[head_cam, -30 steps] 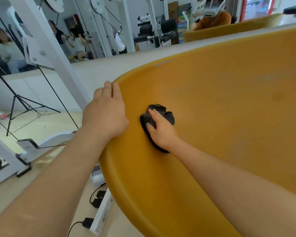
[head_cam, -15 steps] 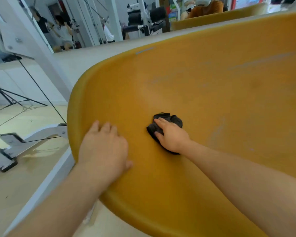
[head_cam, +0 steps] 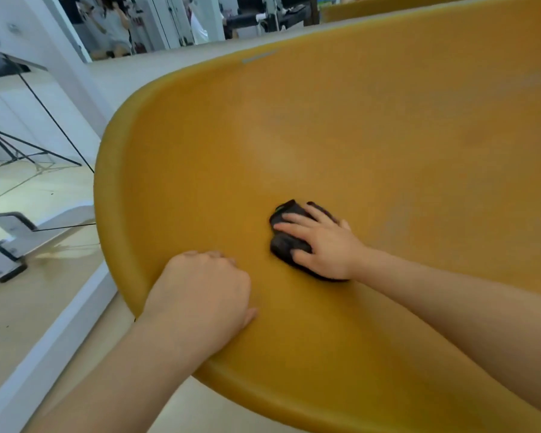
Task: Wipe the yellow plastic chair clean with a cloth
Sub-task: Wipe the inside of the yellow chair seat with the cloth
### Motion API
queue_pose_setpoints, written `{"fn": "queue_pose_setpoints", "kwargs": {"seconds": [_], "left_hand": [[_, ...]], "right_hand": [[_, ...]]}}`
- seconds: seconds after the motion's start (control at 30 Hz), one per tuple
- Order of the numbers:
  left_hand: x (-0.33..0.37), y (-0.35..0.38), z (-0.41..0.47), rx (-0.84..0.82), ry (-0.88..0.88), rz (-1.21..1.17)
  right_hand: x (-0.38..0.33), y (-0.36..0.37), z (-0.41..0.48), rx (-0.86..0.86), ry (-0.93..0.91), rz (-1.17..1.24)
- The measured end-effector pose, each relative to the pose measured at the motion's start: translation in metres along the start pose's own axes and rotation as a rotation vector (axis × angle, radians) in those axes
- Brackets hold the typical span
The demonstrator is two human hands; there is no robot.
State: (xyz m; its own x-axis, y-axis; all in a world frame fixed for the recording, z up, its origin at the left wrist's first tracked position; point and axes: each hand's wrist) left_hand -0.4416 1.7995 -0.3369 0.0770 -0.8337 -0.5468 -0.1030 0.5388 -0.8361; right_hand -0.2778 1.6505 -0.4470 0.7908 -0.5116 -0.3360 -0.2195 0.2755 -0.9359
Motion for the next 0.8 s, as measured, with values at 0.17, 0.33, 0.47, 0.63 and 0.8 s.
{"fn": "queue_pose_setpoints", "kwargs": {"seconds": [0.17, 0.33, 0.47, 0.63, 0.8], "left_hand": [[-0.004, 0.002, -0.001, 0.052, 0.001, -0.074], [0.002, -0.008, -0.002, 0.053, -0.023, -0.195], [0.0, -0.006, -0.002, 0.058, -0.029, -0.215], [0.0, -0.011, 0.0, -0.024, -0.021, -0.217], [0.024, -0.011, 0.029, -0.2, -0.012, -0.123]], "right_hand": [[-0.01, -0.003, 0.062, 0.219, 0.338, 0.187], [-0.077, 0.007, -0.016, 0.078, -0.282, 0.248], [0.016, -0.004, -0.02, -0.011, 0.02, 0.002], [0.081, -0.026, 0.003, 0.404, 0.588, -0.012], [-0.033, 0.014, -0.001, 0.177, -0.022, 0.117]]}}
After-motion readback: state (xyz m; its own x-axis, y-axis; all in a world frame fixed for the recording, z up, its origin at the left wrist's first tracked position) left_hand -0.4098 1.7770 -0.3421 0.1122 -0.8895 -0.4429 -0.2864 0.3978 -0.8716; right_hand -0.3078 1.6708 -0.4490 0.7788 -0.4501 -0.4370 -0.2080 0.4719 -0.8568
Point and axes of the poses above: each hand's wrist, its own z-axis towards the middle knuckle, its own y-axis out of the palm, x = y × z, and after that the axes turned 13 degrees about -y, right-handed
